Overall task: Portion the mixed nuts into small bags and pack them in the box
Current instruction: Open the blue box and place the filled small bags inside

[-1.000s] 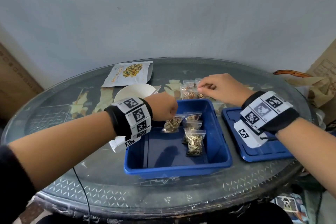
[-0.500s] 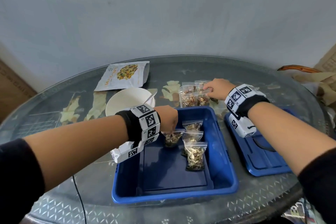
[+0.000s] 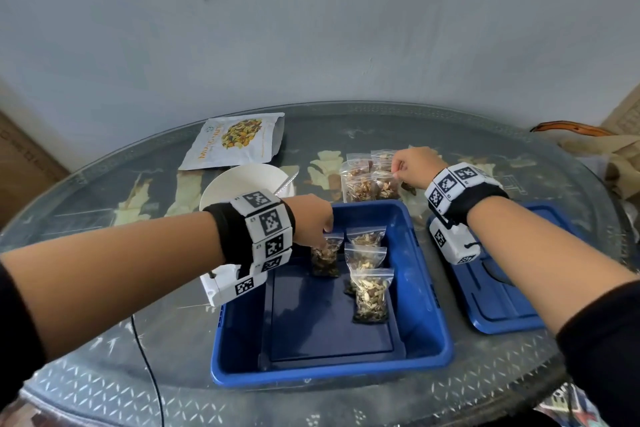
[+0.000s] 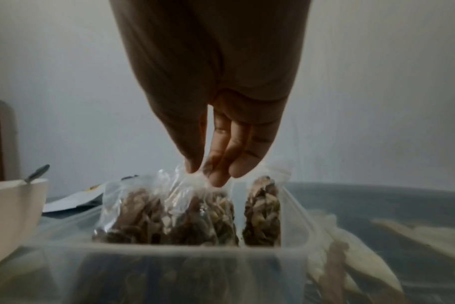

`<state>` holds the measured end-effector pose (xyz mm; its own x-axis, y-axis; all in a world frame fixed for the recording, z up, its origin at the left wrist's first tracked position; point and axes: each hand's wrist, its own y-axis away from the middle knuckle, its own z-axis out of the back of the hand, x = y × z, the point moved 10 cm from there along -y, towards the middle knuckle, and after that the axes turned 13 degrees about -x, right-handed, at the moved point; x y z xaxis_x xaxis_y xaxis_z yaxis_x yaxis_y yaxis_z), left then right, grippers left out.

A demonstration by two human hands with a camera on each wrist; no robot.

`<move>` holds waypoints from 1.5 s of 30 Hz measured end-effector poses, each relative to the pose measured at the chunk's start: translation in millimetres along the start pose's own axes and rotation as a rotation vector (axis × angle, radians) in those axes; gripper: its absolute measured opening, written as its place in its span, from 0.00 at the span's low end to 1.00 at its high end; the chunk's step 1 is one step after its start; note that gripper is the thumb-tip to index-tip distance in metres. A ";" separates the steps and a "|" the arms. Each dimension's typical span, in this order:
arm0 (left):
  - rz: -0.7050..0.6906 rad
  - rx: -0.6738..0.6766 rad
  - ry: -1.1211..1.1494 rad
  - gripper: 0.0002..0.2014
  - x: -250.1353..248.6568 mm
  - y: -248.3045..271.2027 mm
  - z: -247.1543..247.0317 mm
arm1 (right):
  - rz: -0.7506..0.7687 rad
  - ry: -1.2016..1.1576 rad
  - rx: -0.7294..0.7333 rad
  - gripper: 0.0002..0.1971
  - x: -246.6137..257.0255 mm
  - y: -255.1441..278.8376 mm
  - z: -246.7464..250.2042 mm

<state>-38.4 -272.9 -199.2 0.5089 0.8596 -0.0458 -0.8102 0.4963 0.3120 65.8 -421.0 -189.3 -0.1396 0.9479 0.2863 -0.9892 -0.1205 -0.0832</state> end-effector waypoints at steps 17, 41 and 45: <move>0.176 -0.741 0.801 0.17 21.8 86.0 98.2 | 0.347 -0.329 -0.264 0.04 114.9 104.3 148.4; 0.358 -1.225 1.222 0.07 25.2 178.7 36.7 | 0.005 -1.015 -0.356 0.06 136.2 189.6 55.6; 0.345 -1.132 1.390 0.03 19.5 174.6 23.7 | -0.003 -0.982 -0.393 0.05 133.8 194.8 52.4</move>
<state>-163.0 -172.4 -123.1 0.1908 0.1022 -0.9763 -0.9000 -0.3788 -0.2156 -147.9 -333.2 -117.1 -0.2855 0.2723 0.9189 -0.9304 0.1513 -0.3339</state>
